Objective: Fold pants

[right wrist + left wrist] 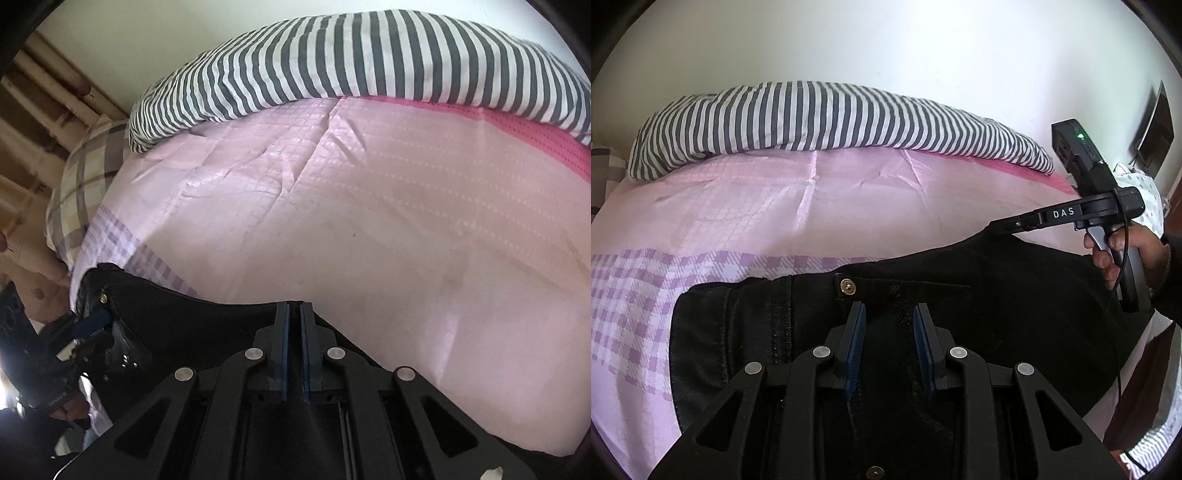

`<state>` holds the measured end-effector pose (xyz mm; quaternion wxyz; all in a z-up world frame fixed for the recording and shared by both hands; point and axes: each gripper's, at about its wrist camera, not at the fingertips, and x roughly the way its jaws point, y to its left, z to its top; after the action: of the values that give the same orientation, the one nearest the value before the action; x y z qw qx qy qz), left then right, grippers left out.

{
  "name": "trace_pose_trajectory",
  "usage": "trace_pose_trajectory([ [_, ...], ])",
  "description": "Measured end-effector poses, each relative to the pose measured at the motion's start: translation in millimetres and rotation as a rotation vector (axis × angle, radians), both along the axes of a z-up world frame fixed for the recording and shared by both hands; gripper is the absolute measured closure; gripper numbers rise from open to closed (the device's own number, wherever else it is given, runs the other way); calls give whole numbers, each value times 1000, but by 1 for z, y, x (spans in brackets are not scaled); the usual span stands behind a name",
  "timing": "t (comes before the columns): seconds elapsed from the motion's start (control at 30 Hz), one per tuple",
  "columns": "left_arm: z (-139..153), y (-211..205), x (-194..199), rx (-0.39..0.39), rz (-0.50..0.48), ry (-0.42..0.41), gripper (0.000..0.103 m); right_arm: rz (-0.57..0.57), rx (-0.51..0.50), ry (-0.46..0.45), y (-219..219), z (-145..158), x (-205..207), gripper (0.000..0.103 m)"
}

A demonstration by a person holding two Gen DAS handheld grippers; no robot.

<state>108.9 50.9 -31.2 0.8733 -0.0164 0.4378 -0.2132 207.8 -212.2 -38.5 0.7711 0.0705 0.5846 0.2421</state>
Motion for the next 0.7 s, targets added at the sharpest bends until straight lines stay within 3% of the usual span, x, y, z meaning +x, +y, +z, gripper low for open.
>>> trace_pose_trajectory([
  [0.13,-8,1,7,-6,7,36,75,5,-47,-19,6,0,-1,96],
  [0.27,-8,-2,7,14,2,37,75,-44,-52,-2,2,4,-2,85],
  [0.47,6,-4,-4,22,21,17,74,-134,-4,-100,-23,43,-22,82],
  [0.57,16,-14,-20,97,-17,-34,71,-150,3,-103,-34,51,-42,82],
  [0.7,16,-27,-39,116,-101,-39,65,-164,-12,-59,-39,35,-65,82],
])
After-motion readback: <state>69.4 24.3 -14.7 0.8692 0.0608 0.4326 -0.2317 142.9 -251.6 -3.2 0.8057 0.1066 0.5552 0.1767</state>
